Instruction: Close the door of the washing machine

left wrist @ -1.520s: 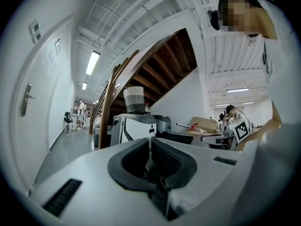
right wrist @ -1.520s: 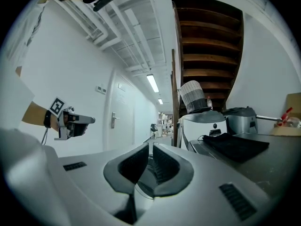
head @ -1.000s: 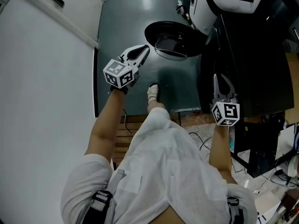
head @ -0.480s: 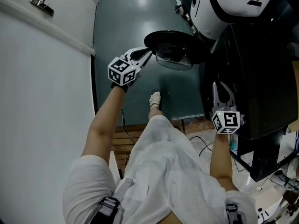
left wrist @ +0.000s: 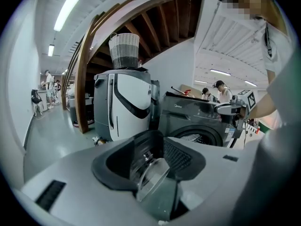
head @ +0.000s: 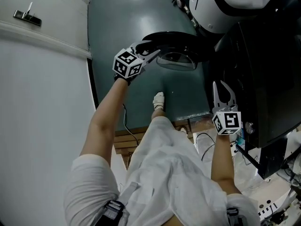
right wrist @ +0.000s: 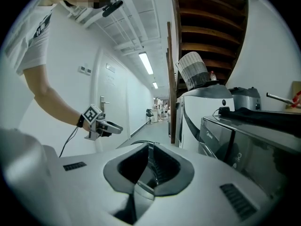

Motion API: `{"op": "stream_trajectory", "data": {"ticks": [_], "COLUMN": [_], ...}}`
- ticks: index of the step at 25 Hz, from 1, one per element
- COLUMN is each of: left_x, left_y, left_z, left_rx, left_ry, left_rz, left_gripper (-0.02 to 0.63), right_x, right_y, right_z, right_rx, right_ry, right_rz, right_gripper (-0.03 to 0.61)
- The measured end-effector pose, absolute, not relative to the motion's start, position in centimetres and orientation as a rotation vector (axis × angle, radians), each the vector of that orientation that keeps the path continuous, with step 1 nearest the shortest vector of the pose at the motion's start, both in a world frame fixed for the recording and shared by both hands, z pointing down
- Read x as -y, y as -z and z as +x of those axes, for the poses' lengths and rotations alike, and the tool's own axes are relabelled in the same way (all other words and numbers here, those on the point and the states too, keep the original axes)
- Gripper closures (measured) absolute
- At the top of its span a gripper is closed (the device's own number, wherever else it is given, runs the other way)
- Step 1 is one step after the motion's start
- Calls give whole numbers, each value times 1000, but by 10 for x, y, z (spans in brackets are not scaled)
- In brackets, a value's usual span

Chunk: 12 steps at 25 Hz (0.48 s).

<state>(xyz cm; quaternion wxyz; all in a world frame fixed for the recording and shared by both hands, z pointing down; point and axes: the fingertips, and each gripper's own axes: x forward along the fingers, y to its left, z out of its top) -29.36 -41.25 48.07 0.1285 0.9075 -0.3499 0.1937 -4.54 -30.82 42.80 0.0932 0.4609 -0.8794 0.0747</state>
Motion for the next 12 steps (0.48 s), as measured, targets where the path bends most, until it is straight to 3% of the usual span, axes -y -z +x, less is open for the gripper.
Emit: {"op": "stream_trajectory", "data": {"ticks": [4, 12], "left_x": [440, 481], "left_y": [-503, -541], "left_z": [-290, -282], "left_rx": [962, 796], "left_ry": [-687, -903], "left_rz": [2654, 2675], "left_gripper": [343, 297], "right_x": [319, 334], "right_y": [-436, -453], "right_z": [-44, -41], "right_rx": [2587, 2561], "right_ry": [-243, -297], "right_rz": [1393, 1425], "right_gripper": [543, 543]}}
